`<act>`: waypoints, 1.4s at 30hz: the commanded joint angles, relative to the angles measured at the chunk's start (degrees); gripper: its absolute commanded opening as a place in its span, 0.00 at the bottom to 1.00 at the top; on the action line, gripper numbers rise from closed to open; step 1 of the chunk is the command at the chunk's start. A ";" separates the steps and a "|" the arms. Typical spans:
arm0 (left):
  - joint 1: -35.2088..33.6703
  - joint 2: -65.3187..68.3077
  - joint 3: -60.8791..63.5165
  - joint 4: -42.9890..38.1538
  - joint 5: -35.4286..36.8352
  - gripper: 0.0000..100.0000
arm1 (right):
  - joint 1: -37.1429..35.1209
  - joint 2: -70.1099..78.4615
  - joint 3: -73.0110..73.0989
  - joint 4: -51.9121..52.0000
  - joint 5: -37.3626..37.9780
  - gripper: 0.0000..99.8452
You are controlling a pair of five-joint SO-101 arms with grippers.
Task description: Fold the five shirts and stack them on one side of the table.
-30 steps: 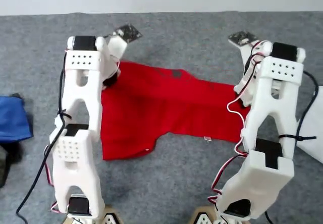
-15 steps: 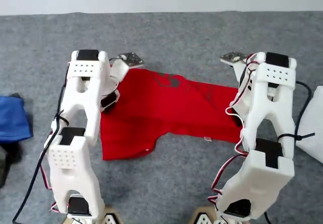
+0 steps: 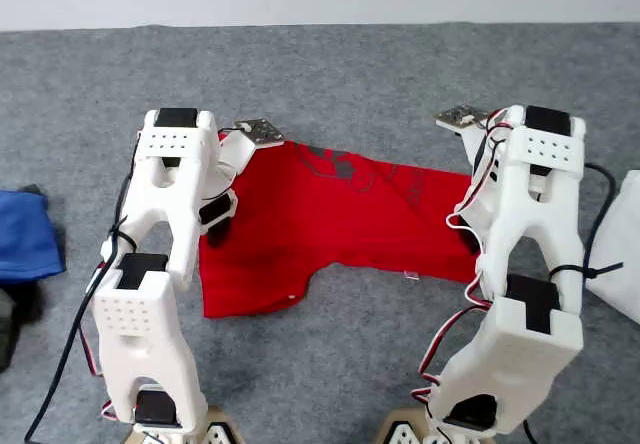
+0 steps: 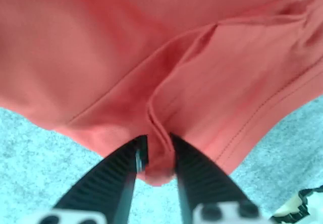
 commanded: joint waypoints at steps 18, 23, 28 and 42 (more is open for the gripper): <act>2.64 -14.15 7.69 -14.15 8.44 0.01 | 0.40 -9.10 -3.52 2.68 -3.60 0.19; 4.57 -8.09 7.60 -18.64 14.42 0.01 | 0.40 -9.10 -3.52 2.68 -5.54 0.06; 7.91 -3.43 7.69 -19.08 15.65 0.01 | 0.48 -9.19 -3.52 3.03 -7.03 0.03; 12.13 -7.38 9.45 1.76 8.09 0.01 | 0.13 -9.10 -3.60 2.86 -8.79 0.03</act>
